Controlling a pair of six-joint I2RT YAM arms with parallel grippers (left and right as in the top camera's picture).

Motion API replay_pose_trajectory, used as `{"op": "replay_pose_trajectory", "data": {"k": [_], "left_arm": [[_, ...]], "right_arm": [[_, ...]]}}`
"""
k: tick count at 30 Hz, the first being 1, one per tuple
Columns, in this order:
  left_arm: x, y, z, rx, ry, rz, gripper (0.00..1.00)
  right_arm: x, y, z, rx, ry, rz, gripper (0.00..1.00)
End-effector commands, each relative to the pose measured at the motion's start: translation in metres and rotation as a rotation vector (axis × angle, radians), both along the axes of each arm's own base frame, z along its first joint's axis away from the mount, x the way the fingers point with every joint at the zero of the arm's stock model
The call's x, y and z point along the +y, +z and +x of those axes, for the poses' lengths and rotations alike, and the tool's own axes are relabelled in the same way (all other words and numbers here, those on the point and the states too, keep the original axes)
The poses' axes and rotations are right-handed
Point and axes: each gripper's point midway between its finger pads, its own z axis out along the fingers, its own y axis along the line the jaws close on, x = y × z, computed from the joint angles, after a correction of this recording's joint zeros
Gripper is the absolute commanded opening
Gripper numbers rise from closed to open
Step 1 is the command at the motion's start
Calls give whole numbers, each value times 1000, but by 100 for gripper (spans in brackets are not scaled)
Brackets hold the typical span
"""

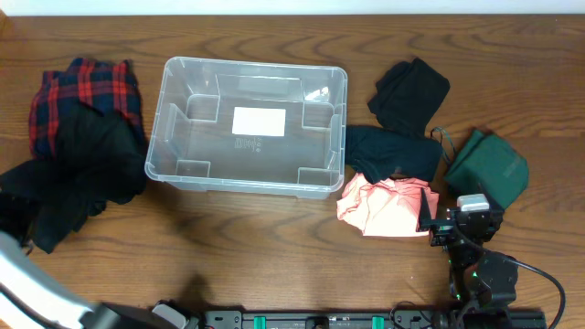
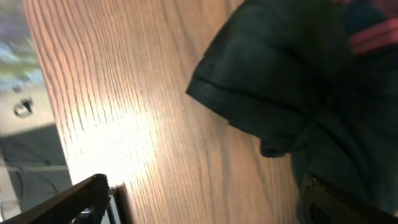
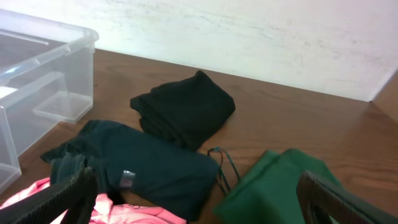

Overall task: Pack container
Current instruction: 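Grasp the black garment under the plaid shirt with the left gripper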

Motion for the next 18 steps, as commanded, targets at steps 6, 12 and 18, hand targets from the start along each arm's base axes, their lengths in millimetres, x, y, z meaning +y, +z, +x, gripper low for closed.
{"op": "replay_pose_trajectory", "data": {"k": [6, 12, 18], "left_arm": [[29, -58, 8, -188, -136, -234, 98], [57, -89, 23, -324, -241, -240, 98], [83, -117, 44, -392, -304, -192, 98]], "right_arm": [[-4, 0, 0, -4, -15, -36, 99], [-4, 0, 0, -4, -14, -35, 99], [-4, 0, 0, -4, -14, -35, 99]]}}
